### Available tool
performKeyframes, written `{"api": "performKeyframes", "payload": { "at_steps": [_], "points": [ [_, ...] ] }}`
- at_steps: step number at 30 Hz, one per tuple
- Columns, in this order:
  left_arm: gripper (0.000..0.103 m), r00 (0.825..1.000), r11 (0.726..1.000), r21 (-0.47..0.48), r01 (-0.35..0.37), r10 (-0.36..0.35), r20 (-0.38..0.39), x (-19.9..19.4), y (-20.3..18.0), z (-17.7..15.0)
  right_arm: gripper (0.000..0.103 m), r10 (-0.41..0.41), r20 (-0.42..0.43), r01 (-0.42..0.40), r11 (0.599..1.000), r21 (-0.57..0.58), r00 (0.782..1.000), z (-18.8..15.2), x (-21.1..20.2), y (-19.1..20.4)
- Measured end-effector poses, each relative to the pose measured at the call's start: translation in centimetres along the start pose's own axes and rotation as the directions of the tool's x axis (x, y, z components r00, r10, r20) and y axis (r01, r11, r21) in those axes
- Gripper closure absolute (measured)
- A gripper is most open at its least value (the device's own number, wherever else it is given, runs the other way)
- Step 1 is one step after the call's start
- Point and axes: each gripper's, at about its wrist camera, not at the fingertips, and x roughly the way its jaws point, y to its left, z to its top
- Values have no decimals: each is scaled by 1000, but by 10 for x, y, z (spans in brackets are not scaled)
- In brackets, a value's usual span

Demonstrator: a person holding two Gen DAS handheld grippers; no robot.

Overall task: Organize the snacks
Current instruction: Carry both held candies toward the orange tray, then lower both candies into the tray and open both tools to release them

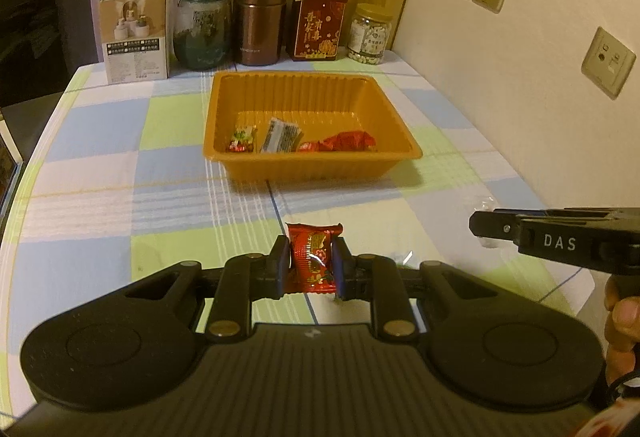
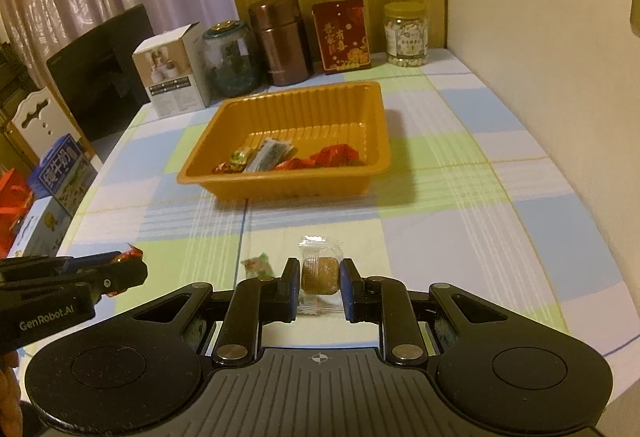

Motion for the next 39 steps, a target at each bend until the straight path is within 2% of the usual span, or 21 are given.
{"api": "performKeyframes", "payload": {
  "at_steps": [12, 23, 39],
  "points": [
    [83, 1000, 1000, -3, 23, -23, 16, 35, 10, 59, 82, 11, 32, -11, 1000, -6, 999, 56, 27, -10],
    [83, 1000, 1000, 19, 17, -17, 0, 85, 17, 101, 82, 30, 30, -30, 999, -18, 999, 102, 70, -15],
    [83, 999, 1000, 32, 0, 1, -41, 147, 28, 129, 82, 28, 1, -28, 999, -27, 1000, 135, 129, -20]
  ]
}}
